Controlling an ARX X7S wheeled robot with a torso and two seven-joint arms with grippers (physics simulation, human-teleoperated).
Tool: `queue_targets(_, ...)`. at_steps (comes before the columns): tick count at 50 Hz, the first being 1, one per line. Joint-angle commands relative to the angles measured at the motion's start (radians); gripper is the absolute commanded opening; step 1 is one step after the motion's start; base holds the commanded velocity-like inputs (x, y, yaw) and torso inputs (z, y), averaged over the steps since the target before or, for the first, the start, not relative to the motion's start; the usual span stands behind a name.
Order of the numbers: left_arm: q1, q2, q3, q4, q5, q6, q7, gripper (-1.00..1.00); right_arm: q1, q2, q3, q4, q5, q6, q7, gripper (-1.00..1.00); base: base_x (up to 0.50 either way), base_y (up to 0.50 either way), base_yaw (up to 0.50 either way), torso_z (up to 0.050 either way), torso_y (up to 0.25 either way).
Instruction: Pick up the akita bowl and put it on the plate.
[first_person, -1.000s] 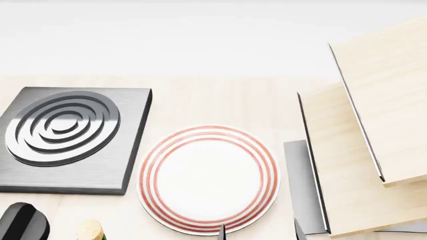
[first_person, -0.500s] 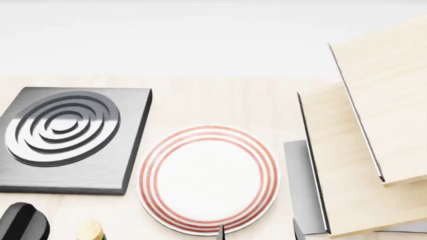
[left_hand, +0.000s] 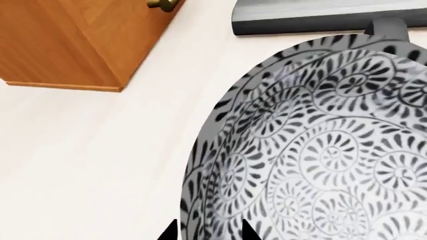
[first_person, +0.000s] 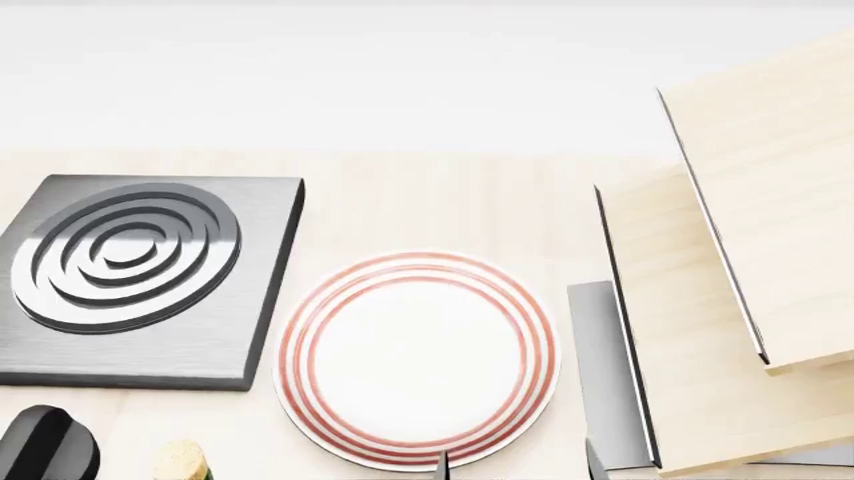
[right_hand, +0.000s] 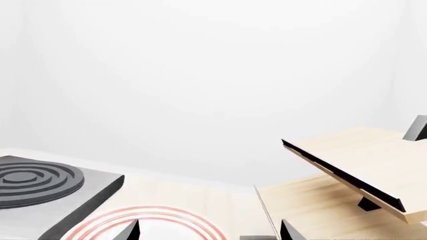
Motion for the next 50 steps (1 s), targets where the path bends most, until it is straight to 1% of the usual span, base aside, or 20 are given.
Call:
queue_targets(1, 0.022, 0.007, 0.035, -0.034, 0.097, 0.053, 0.048, -1.00, 0.002, 0.001, -0.003, 0.000, 0.000, 0.003, 0.003, 1.00, 0.00, 0.00, 0.00, 0.000, 0.000)
queue_targets(4, 0.032, -0.005, 0.040, -0.017, 0.122, 0.068, 0.045, -1.00, 0.004, 0.001, -0.004, 0.002, 0.000, 0.002, 0.003, 1.00, 0.01, 0.00, 0.00, -0.003, 0.000)
queue_targets(7, 0.036, 0.003, 0.026, -0.005, 0.127, 0.093, 0.045, -1.00, 0.004, 0.002, -0.004, 0.001, 0.001, 0.005, 0.004, 1.00, 0.00, 0.00, 0.00, -0.003, 0.000)
queue_targets(10, 0.044, -0.016, 0.057, 0.011, 0.188, 0.120, 0.027, -1.00, 0.005, 0.002, -0.004, 0.007, 0.003, -0.001, 0.005, 1.00, 0.00, 0.00, 0.00, 0.000, 0.000)
queue_targets(17, 0.053, -0.012, 0.033, 0.053, 0.192, 0.141, 0.021, -1.00, 0.008, 0.001, -0.011, 0.013, 0.000, -0.003, 0.005, 1.00, 0.00, 0.00, 0.00, -0.001, 0.000)
queue_targets(20, 0.059, -0.009, 0.008, 0.089, 0.190, 0.173, 0.030, -1.00, 0.009, 0.002, -0.012, 0.013, 0.002, -0.004, 0.005, 1.00, 0.00, 0.00, 0.00, 0.000, 0.000)
queue_targets(22, 0.052, -0.007, -0.027, 0.118, 0.154, 0.158, 0.029, -1.00, 0.009, 0.003, -0.012, 0.013, 0.002, -0.004, 0.005, 1.00, 0.00, 0.00, 0.00, 0.000, 0.000)
queue_targets(30, 0.049, -0.013, -0.116, 0.223, 0.101, 0.128, 0.004, -1.00, 0.008, 0.007, -0.010, 0.011, 0.007, -0.005, 0.007, 1.00, 0.00, 0.00, 0.00, 0.000, 0.000)
queue_targets(32, 0.046, -0.024, -0.116, 0.232, 0.102, 0.112, -0.005, -1.00, 0.008, 0.008, -0.008, 0.013, 0.010, -0.008, 0.007, 1.00, 0.00, 0.00, 0.00, 0.000, 0.000)
queue_targets(36, 0.019, -0.013, -0.169, 0.248, 0.062, 0.122, -0.007, -1.00, 0.008, 0.010, -0.007, 0.012, 0.013, -0.008, 0.008, 1.00, 0.00, 0.00, 0.00, 0.000, 0.000)
queue_targets(37, 0.016, -0.020, -0.169, 0.254, 0.079, 0.118, -0.023, -1.00, 0.008, 0.010, -0.007, 0.011, 0.014, -0.007, 0.008, 1.00, 0.00, 0.00, 0.00, 0.000, 0.000)
queue_targets(39, 0.004, -0.023, -0.198, 0.265, 0.047, 0.107, -0.021, -1.00, 0.008, 0.010, -0.007, 0.010, 0.013, -0.006, 0.009, 1.00, 0.00, 0.00, 0.00, 0.000, 0.000)
queue_targets(50, -0.050, -0.061, -0.261, 0.318, -0.038, 0.064, -0.042, -1.00, 0.009, 0.012, -0.011, 0.014, 0.013, -0.007, 0.012, 1.00, 0.00, 0.00, 0.00, 0.000, 0.000)
